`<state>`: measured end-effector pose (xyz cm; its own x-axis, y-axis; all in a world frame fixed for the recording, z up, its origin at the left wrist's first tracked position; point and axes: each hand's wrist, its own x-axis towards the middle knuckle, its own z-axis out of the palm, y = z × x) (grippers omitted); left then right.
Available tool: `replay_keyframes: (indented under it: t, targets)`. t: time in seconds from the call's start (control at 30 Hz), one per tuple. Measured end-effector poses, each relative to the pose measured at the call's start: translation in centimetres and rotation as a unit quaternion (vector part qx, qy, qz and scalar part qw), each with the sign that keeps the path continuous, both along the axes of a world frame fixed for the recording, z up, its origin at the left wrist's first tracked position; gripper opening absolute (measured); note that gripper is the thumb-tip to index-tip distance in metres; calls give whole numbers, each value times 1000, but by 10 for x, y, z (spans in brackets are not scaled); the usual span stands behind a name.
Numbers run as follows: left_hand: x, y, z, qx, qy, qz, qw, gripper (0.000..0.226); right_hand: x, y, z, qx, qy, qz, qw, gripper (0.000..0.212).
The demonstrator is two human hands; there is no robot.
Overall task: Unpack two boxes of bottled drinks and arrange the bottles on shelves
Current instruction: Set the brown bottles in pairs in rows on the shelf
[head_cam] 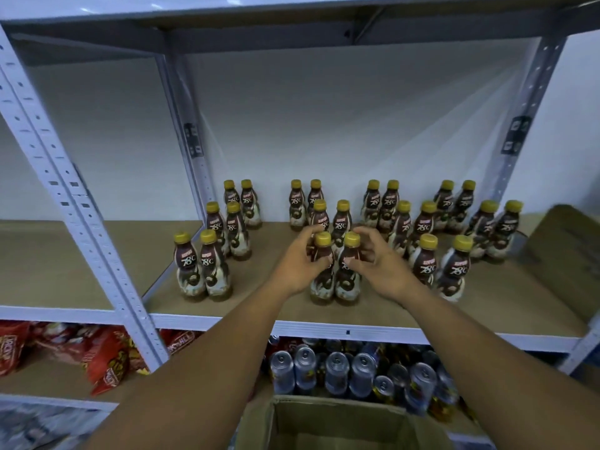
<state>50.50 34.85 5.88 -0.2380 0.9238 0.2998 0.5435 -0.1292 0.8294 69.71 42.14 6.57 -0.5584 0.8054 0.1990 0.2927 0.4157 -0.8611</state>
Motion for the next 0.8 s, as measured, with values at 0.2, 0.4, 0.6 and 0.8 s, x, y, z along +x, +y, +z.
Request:
replay_keyframes:
  t: [0.2,0.4,0.6,0.8]
  targets:
    - [3,-7,-12,15,12,13,1000,59,-3,0,-9,46,-9,-22,999,60]
    - [0,-12,-16,24,15,9,1000,59,-4,-3,-8,58,-48,-33,997,60]
    - [-14,-18,-19,31,19,10,999,60,-14,-8,-9,56,-56,-24,997,58]
    - [-32,-29,-19,18,18,5,1000,60,-31,-19,-11,58,-37,-12,998,57]
